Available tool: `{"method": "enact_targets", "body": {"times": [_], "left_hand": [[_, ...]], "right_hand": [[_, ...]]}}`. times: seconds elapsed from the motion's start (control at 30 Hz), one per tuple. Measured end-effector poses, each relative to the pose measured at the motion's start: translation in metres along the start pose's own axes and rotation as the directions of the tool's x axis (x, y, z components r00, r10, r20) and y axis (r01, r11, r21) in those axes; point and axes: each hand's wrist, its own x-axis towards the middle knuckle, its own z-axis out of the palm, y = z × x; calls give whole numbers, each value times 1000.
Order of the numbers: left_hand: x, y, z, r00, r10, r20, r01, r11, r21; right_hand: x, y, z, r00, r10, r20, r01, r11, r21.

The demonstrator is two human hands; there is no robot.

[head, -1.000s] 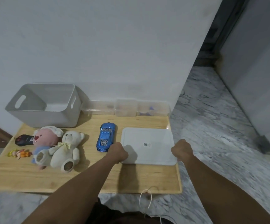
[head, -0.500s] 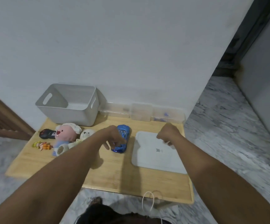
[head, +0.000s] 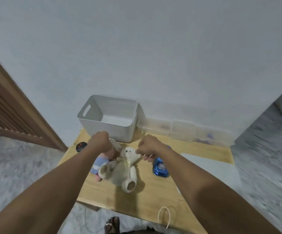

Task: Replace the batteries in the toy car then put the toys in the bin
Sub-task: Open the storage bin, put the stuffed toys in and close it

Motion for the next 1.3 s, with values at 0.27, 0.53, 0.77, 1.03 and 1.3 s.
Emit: {"method": "enact_targets", "body": {"times": [0.27, 0.53, 0.77, 1.03, 1.3], "left_hand": [[26, -49, 28, 970, 178, 165, -172, 984, -50], [33, -52, 39, 960, 222, 167, -205, 972, -115], [47, -48, -21, 816, 304, 491, -287, 951, -114], [65, -37, -141, 718, 297, 629, -251, 954, -164], [96, -47, -188, 944, 322, -69, -327, 897, -297]], "right_hand": [[33, -41, 68, 990, 101, -97, -128, 939, -320], [44, -35, 97, 933, 224, -283, -288, 934, -211], [32, -55, 43, 971, 219, -92, -236, 930, -281], [3, -141, -55, 995, 97, 29, -85, 956, -280], [32, -195, -66, 805, -80, -587, 10, 992, -122]]}}
